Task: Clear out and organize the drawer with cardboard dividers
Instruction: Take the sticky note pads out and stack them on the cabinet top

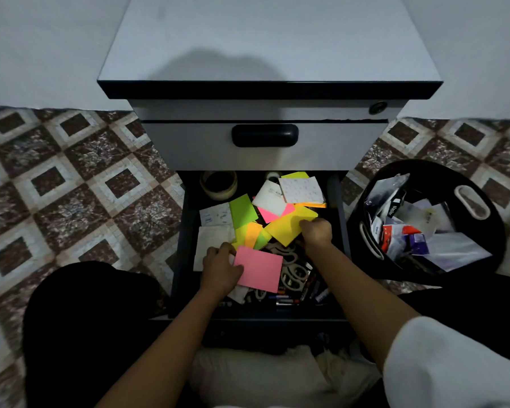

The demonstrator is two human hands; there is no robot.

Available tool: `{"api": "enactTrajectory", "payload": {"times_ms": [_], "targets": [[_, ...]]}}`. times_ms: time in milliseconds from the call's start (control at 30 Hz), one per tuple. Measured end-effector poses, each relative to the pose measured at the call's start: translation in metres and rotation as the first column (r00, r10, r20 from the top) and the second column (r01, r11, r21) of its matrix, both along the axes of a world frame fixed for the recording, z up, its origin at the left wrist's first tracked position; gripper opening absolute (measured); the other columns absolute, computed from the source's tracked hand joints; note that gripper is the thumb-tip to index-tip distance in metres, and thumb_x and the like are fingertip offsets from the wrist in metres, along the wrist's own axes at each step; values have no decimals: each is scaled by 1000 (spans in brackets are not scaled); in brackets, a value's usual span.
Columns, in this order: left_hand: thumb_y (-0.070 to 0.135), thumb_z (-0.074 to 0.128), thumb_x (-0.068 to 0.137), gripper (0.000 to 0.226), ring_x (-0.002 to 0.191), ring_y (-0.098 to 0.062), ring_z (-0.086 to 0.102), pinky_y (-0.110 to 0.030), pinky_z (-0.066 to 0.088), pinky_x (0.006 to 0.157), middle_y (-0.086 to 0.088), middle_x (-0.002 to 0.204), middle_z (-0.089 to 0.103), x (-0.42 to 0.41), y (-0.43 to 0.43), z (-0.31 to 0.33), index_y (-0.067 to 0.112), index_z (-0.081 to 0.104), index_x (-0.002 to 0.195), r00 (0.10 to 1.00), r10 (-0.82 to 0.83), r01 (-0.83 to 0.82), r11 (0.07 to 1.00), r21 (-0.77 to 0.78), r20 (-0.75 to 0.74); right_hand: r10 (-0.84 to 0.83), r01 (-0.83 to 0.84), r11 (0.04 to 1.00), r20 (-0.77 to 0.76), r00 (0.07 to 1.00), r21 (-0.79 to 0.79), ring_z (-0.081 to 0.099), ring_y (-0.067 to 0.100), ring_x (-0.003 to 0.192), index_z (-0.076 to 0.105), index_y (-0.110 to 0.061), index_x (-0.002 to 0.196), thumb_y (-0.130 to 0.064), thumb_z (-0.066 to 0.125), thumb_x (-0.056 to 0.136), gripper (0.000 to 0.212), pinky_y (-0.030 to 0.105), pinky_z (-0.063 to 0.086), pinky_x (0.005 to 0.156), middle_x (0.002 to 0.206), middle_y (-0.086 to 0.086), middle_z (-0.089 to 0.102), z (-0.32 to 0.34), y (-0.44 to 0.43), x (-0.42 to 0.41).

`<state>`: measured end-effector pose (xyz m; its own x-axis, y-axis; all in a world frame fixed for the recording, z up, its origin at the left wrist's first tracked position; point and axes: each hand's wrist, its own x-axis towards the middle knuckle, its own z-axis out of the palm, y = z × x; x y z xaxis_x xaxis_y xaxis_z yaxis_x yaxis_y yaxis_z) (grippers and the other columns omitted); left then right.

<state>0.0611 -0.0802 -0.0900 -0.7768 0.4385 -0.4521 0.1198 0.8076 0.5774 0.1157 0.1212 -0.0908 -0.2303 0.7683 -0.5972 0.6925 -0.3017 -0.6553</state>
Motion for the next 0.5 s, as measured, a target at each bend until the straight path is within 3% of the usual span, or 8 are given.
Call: {"api": "enactTrajectory", "payload": {"times_ms": [67, 133, 233, 333, 400, 500], "targets": [[13, 65, 79, 32, 116, -31, 38, -28, 34, 87, -14, 122, 39, 3, 1, 3, 8, 53, 109, 998, -17, 16, 1000, -19, -58, -13, 12, 1000, -36, 999, -15, 57, 34, 81, 53, 1, 98, -6, 54, 89, 12, 42, 51, 71, 80, 15, 52, 4, -1, 10], [12, 65, 77, 32, 118, -30, 34, -31, 31, 93, -11, 126, 36, 5, 2, 6, 8, 54, 107, 991, -52, 51, 999, -17, -120, -12, 11, 999, -58, 998, -30, 57, 37, 87, 46, -2, 117, -2, 54, 87, 31, 53, 53, 80, 94, 16, 51, 13, -4, 23], [16, 63, 78, 36, 120, -31, 32, -36, 31, 94, -10, 132, 33, 7, 4, 10, 11, 53, 111, 963, -137, 121, 989, -81, -232, 17, -33, 992, -135, 991, -118, 51, 29, 84, 38, -7, 133, 3, 50, 89, 46, 45, 53, 72, 103, 13, 46, 24, -12, 44], [19, 62, 80, 39, 124, -38, 30, -44, 30, 98, -16, 140, 30, 9, 2, 11, 13, 55, 119, 904, -232, 174, 967, -184, -360, -25, -17, 980, -206, 978, -200, 51, 33, 93, 46, -7, 121, 4, 45, 91, 32, 41, 52, 60, 107, 16, 46, 31, -22, 58], [13, 67, 75, 37, 121, -46, 36, -51, 34, 94, -23, 136, 37, 10, 0, 9, 11, 61, 112, 882, -244, 184, 966, -183, -403, -92, 37, 969, -218, 972, -244, 52, 33, 91, 45, -9, 110, 3, 41, 92, 21, 37, 51, 57, 105, 17, 46, 31, -28, 62], [6, 76, 60, 39, 106, -47, 48, -54, 44, 81, -26, 122, 50, 12, -2, 6, 11, 66, 98, 843, -276, 215, 960, -182, -462, -70, 18, 962, -181, 981, -273, 53, 35, 93, 42, -8, 106, -3, 41, 95, 13, 41, 53, 64, 105, 17, 45, 26, -37, 66]]}}
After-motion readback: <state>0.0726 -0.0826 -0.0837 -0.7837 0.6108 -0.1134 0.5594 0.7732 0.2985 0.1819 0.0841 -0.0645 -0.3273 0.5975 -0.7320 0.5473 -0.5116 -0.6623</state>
